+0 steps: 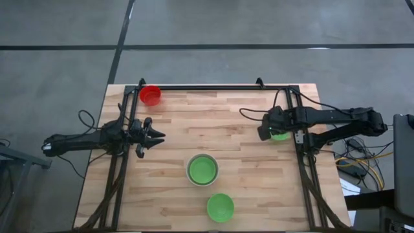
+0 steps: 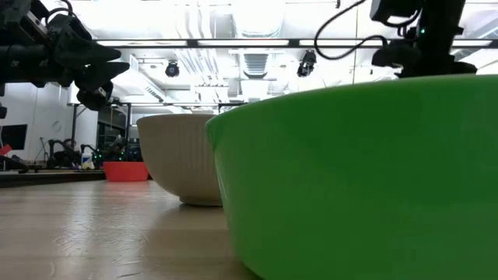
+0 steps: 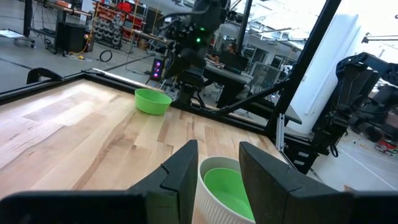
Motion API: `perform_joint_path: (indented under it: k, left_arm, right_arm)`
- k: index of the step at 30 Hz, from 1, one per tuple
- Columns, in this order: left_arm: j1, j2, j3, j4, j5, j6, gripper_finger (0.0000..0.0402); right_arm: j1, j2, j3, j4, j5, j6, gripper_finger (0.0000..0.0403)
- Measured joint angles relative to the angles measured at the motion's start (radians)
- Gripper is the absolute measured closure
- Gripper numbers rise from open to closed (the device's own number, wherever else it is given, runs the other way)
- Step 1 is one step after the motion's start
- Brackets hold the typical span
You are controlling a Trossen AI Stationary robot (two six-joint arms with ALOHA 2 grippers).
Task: Nest bowls inside each other
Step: Stack the top green bowl on the green bowl
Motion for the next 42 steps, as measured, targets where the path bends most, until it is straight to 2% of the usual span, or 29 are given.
perform_joint_path:
  k: [8,20,29,42]
  left_arm:
    - [0.0,0.0,0.0,0.0,0.0,0.0,0.028]
    - [0.0,0.0,0.0,0.0,0.0,0.0,0.028]
    - [0.0,0.0,0.0,0.0,0.0,0.0,0.028]
    - [0.0,0.0,0.0,0.0,0.0,0.0,0.028]
  right_arm:
    - [-0.014,-0.005,-0.103,0.092,-0.092,-0.009,0.0394]
    - [-0.017,-0.016,-0.114,0.102,-0.05,-0.017,0.0394]
    - [-0.016,-0.022,-0.11,0.102,-0.132,-0.011,0.0394]
    - [-0.016,-0.02,-0.117,0.102,-0.125,0.013,0.0394]
